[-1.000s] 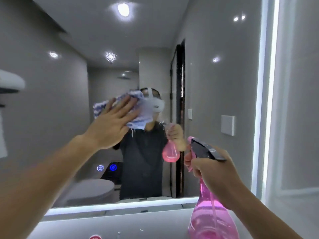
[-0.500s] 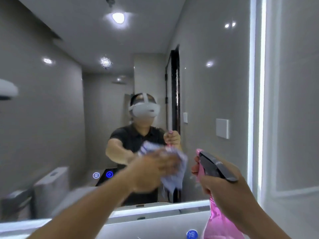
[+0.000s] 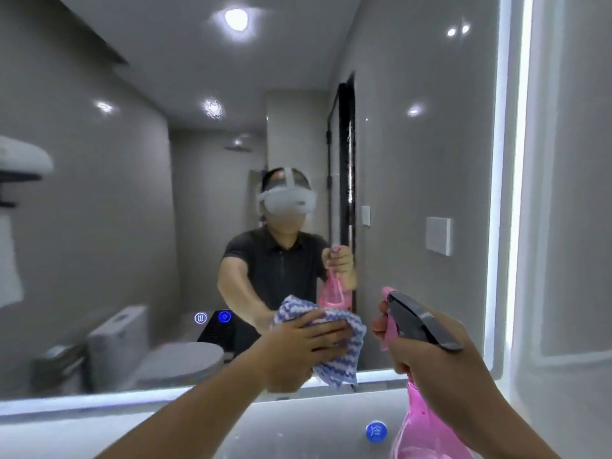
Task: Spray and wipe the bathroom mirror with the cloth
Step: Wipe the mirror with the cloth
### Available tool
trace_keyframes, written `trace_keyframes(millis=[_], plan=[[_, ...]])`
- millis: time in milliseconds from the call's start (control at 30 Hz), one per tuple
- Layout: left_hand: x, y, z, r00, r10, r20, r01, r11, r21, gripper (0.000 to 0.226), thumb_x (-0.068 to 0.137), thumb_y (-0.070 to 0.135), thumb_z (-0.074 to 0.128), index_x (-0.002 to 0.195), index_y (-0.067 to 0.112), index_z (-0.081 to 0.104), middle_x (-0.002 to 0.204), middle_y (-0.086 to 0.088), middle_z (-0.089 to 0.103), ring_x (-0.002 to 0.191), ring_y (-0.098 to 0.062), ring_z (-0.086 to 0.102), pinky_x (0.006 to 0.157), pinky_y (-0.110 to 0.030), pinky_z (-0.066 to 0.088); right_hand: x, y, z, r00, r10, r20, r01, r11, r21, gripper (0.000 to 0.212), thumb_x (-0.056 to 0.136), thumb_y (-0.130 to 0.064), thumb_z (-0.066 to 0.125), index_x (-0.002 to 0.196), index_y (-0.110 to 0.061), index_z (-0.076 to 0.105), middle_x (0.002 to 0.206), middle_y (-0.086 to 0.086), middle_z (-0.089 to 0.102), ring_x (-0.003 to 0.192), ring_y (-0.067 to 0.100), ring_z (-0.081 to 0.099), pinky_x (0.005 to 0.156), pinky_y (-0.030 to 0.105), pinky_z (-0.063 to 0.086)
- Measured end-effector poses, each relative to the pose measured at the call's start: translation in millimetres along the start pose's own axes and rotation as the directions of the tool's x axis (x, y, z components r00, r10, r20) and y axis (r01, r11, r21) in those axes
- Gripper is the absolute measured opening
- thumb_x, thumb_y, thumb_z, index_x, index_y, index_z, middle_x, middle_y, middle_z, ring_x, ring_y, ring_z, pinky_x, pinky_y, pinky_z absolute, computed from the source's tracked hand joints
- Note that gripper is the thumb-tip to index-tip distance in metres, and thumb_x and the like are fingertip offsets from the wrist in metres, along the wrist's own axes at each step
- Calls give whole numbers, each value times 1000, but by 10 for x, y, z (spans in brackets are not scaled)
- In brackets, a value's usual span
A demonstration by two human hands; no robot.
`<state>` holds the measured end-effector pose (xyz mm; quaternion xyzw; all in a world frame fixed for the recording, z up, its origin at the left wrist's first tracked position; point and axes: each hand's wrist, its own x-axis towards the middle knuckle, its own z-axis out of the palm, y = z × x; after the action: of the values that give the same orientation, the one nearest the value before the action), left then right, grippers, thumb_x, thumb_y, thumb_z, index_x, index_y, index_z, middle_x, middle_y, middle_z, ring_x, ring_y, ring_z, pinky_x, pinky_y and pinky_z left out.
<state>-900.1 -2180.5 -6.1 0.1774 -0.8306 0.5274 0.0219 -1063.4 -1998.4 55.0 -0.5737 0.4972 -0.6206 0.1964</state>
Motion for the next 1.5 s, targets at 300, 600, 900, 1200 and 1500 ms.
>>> trace_keyframes(millis=[300, 600, 900, 1200, 1500], plan=[[22, 48, 233, 944, -296, -146, 281, 953, -118, 60, 77, 28, 46, 137, 28, 46, 149, 3, 40, 141, -18, 27, 117, -43, -1, 2, 77, 224, 998, 12, 69, -15, 999, 33, 25, 46, -7, 54, 69, -3, 65, 54, 14, 58, 43, 7, 43, 35, 10, 33], [-36, -466, -3, 904, -262, -338, 219, 962, -160, 60, 79, 31, 50, 139, 24, 43, 147, -1, 41, 138, -20, 33, 115, -43, 16, 17, 200, 13, 996, 72, -55, -76, 994, -79, 27, 64, 16, 49, 81, 2, 64, 84, 28, 66, 66, 29, 62, 50, 22, 38], [222, -187, -6, 841, -461, -284, 383, 878, -288, 64, 78, 25, 39, 141, 19, 40, 150, -7, 35, 140, -26, 30, 116, -44, 5, -59, 461, -336, 944, 231, -235, -241, 970, -15, 20, 62, 2, 50, 81, 8, 53, 66, 15, 50, 64, 21, 43, 60, 36, 32], [798, -818, -466, 745, -609, -271, 504, 781, -370, 60, 88, 28, 25, 148, 21, 26, 158, -8, 17, 145, -24, 2, 116, -44, -7, -8, 394, -581, 980, 152, -131, -159, 986, -44, 14, 64, -2, 55, 78, -1, 57, 83, 31, 60, 63, 20, 49, 47, 25, 36], [1057, 719, 9, 985, -80, -152, 44, 973, -225, 71, 74, 29, 52, 143, 28, 37, 155, 2, 29, 145, -19, 13, 114, -44, -18, 58, 561, -677, 980, 171, -98, -166, 984, 58, 18, 52, -6, 60, 70, -2, 60, 70, 28, 62, 39, 5, 41, 36, 13, 33]])
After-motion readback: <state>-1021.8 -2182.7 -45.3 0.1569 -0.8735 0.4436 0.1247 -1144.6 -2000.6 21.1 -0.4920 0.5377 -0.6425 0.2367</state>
